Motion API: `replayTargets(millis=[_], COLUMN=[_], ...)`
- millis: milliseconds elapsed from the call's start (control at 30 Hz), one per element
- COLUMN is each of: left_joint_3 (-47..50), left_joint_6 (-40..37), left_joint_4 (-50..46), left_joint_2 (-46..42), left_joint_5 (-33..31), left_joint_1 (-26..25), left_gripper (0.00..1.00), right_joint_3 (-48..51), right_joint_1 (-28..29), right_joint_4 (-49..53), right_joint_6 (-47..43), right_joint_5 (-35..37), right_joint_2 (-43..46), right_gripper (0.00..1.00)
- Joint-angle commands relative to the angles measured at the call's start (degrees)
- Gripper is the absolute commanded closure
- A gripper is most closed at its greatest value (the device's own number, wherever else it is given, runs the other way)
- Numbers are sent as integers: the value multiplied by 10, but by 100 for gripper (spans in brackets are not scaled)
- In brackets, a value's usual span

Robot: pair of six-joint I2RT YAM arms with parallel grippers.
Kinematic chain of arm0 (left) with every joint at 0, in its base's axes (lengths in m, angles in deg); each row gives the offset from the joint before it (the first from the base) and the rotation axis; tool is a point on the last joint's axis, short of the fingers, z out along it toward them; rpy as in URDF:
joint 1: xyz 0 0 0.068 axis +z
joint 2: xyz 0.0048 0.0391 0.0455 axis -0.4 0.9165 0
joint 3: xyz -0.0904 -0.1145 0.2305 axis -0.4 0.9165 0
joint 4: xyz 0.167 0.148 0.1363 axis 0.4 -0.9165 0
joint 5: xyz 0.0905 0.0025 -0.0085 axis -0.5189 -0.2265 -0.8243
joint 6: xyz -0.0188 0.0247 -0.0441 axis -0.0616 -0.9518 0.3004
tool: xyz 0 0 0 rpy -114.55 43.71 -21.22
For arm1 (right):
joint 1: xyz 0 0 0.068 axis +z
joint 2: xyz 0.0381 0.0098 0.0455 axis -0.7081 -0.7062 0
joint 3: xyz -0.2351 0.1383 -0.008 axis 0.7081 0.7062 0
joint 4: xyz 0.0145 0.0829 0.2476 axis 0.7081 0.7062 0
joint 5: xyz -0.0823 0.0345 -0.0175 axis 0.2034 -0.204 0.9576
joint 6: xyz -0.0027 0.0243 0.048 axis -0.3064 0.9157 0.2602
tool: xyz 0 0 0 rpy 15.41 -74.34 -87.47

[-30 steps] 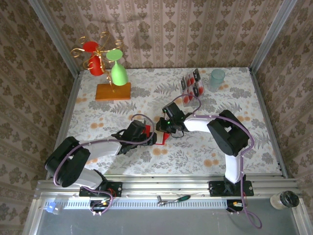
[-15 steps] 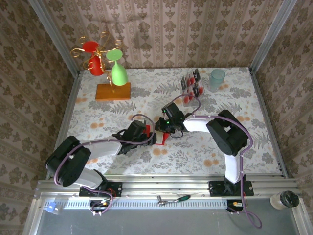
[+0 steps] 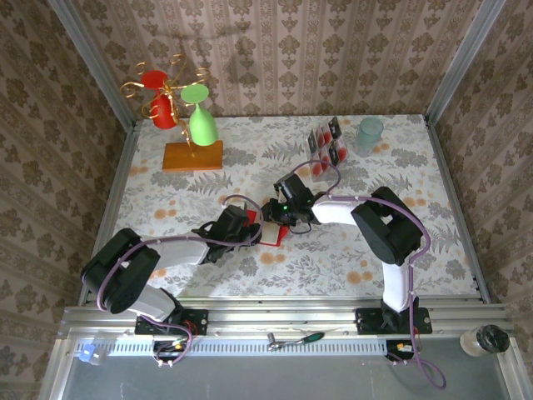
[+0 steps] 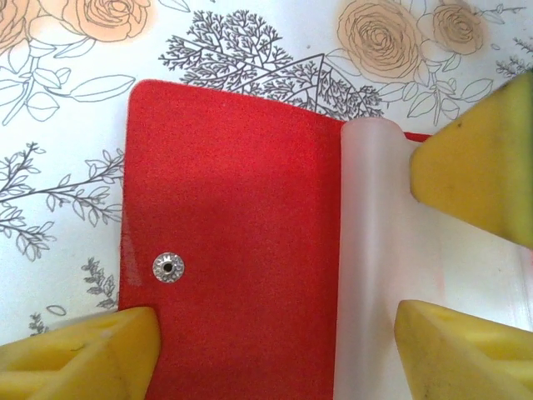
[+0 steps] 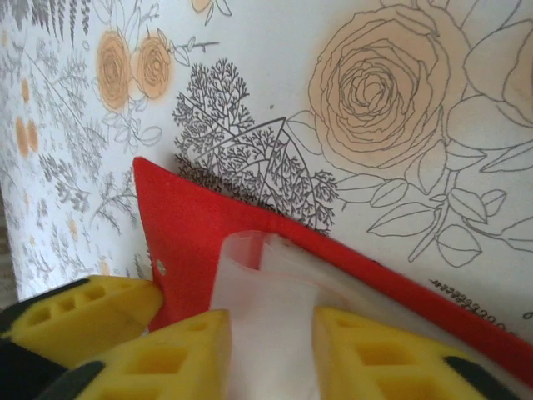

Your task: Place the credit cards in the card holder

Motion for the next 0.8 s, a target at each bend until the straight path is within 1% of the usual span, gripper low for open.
replayTargets(millis=[0,200,467,767], left_joint_3=[22,24,26,26], left_joint_6=[11,12,14,14], left_joint_4=[-18,-13,-7,-7], left_joint_2=[31,36,39,35], left_joint_5=[50,50,52,53], left_joint_1=[-3,-3,-4,-5], left_gripper=[24,24,24,24], right_joint_3=[-2,14,31,12], right_joint_1=[0,-6,-7,-7], right_joint_4=[29,31,20,-3], right_joint_6=[-4,-1,13,19], right_joint_5=[7,26,39,10], right_joint_2=[29,64,60,16], right_gripper=[56,46,34,35])
